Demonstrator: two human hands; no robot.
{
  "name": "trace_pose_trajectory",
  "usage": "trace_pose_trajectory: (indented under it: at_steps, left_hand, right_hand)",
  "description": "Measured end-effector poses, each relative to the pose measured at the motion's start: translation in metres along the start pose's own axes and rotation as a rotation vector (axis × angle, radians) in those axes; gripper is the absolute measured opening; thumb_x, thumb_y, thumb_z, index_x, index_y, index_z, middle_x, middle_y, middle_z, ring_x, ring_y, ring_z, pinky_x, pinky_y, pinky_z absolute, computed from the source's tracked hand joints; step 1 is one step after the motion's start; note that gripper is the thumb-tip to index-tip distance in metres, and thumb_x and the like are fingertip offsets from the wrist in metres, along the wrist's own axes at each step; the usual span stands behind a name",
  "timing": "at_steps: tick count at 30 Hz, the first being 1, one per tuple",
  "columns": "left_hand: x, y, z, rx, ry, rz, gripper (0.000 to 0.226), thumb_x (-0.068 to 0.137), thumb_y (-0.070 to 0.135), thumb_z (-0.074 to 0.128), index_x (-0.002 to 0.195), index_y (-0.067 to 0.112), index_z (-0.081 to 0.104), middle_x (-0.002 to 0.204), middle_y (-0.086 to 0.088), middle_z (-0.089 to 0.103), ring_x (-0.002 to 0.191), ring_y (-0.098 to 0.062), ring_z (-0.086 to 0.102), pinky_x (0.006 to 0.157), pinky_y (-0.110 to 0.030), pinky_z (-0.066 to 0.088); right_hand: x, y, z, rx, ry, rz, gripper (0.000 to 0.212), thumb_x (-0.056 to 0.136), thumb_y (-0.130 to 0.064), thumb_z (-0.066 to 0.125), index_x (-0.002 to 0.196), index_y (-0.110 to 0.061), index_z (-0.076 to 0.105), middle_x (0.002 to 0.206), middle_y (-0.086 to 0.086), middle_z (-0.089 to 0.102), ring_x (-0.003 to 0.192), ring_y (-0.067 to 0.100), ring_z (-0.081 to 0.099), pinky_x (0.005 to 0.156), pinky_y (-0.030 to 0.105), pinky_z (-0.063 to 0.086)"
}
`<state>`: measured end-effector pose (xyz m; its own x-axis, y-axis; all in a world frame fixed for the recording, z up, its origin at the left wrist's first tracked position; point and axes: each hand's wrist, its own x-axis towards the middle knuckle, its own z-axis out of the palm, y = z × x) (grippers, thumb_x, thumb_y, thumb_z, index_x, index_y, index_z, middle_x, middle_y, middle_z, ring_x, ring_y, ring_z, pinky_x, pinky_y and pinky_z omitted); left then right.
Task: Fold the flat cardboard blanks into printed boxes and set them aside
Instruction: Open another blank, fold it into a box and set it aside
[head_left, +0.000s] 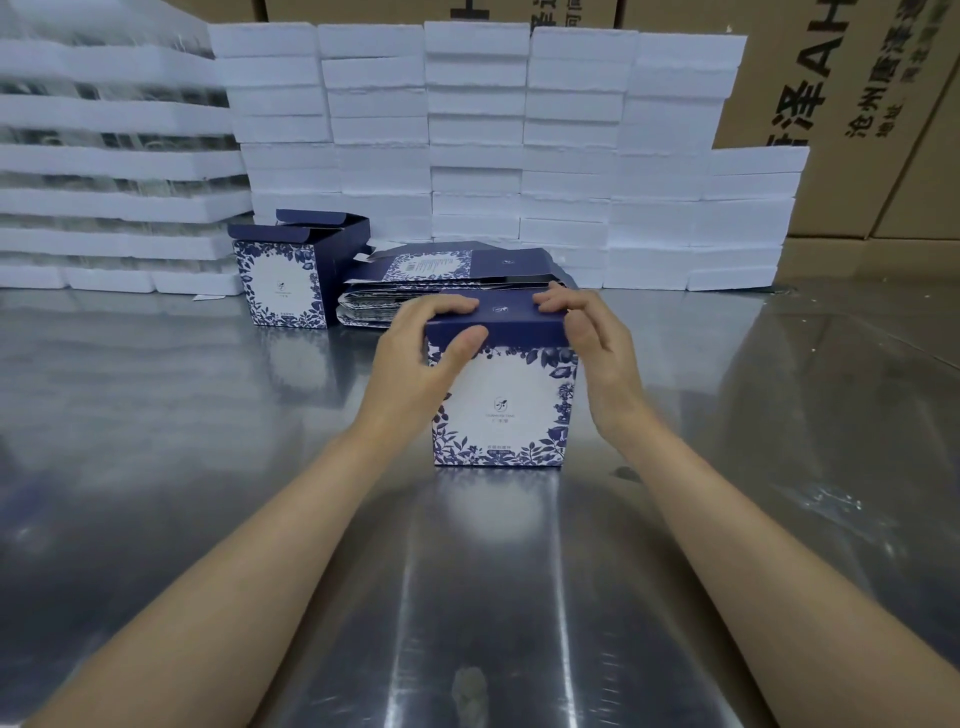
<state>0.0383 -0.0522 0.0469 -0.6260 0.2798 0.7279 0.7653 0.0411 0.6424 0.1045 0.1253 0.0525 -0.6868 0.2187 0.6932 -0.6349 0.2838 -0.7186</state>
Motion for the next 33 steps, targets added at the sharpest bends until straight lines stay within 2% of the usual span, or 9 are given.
trace_pose_trajectory:
  at_steps: [3,8,13,15,19,22,26,30,33]
  left_hand:
    - [0.001,0.008,0.003,-0.108,0.024,-0.083,0.02,0.084,0.045,0.064,0.099,0.032,0.063,0.107,0.0,0.066,0.08,-0.004,0.064,0.066,-0.015,0.047]
    - [0.005,0.013,0.003,-0.176,0.083,-0.152,0.015,0.09,0.041,0.062,0.096,0.028,0.064,0.071,0.024,0.064,0.058,0.005,0.055,0.054,-0.008,0.038]
    - [0.004,0.013,0.003,-0.199,0.029,-0.199,0.044,0.092,0.047,0.056,0.132,0.032,0.048,0.128,0.018,0.057,0.115,0.005,0.055,0.091,-0.011,0.042]
    - [0.003,0.009,0.004,-0.187,-0.041,-0.207,0.048,0.098,0.041,0.051,0.142,0.029,0.037,0.138,0.011,0.052,0.125,-0.001,0.049,0.093,-0.011,0.04]
    - [0.009,0.006,0.006,-0.215,-0.041,-0.297,0.046,0.101,0.015,0.044,0.146,0.022,0.038,0.138,0.009,0.052,0.12,-0.01,0.05,0.078,-0.007,0.043]
    - [0.014,0.011,0.008,-0.299,-0.005,-0.396,0.055,0.094,0.002,0.039,0.145,0.023,0.04,0.127,0.017,0.052,0.103,0.012,0.055,0.077,0.0,0.04]
    - [0.012,0.015,0.008,-0.302,0.005,-0.42,0.063,0.088,-0.001,0.035,0.146,0.022,0.04,0.122,0.025,0.052,0.068,0.028,0.049,0.059,0.005,0.038]
    - [0.008,0.02,0.008,-0.255,-0.018,-0.373,0.057,0.094,0.002,0.035,0.148,0.018,0.036,0.15,0.012,0.039,0.121,0.013,0.039,0.083,0.011,0.029]
    - [0.004,0.023,0.012,-0.25,-0.072,-0.368,0.048,0.106,0.026,0.034,0.152,0.024,0.024,0.149,0.02,0.03,0.124,0.015,0.029,0.082,0.014,0.022]
  right_hand:
    - [-0.003,-0.002,0.005,-0.023,0.029,0.003,0.019,0.086,-0.032,0.061,0.101,-0.021,0.06,0.115,-0.002,0.06,0.106,0.005,0.059,0.07,0.014,0.047]
    - [0.002,-0.011,0.011,-0.096,0.101,0.015,0.012,0.088,-0.039,0.057,0.097,-0.033,0.061,0.096,-0.01,0.065,0.081,0.008,0.06,0.065,0.019,0.046]
    - [0.009,-0.02,0.013,-0.055,0.145,0.063,0.012,0.093,-0.032,0.06,0.082,-0.029,0.062,0.077,-0.018,0.062,0.071,0.001,0.056,0.067,0.014,0.041]
    - [0.013,-0.024,0.01,-0.04,0.195,0.079,0.022,0.093,-0.029,0.063,0.071,-0.029,0.057,0.061,-0.022,0.055,0.06,-0.004,0.048,0.061,0.008,0.036]
    - [0.02,-0.028,0.001,0.073,0.273,0.209,0.017,0.082,-0.032,0.074,0.087,-0.021,0.062,0.085,-0.011,0.065,0.082,0.005,0.061,0.085,0.028,0.053]
    - [0.019,-0.029,0.003,0.118,0.3,0.279,0.028,0.081,-0.034,0.074,0.081,-0.015,0.054,0.087,-0.003,0.058,0.088,0.012,0.058,0.1,0.043,0.048]
    - [0.019,-0.032,0.007,0.114,0.225,0.323,0.037,0.09,-0.043,0.063,0.073,-0.01,0.066,0.099,0.001,0.064,0.097,0.013,0.059,0.103,0.04,0.043]
    - [0.019,-0.037,0.012,0.193,0.143,0.243,0.02,0.094,-0.04,0.057,0.096,-0.026,0.071,0.119,-0.005,0.068,0.112,0.006,0.061,0.102,0.027,0.045]
    - [0.017,-0.035,0.011,0.183,0.194,0.193,0.016,0.089,-0.039,0.06,0.099,-0.027,0.064,0.108,-0.008,0.067,0.107,0.009,0.061,0.101,0.032,0.046]
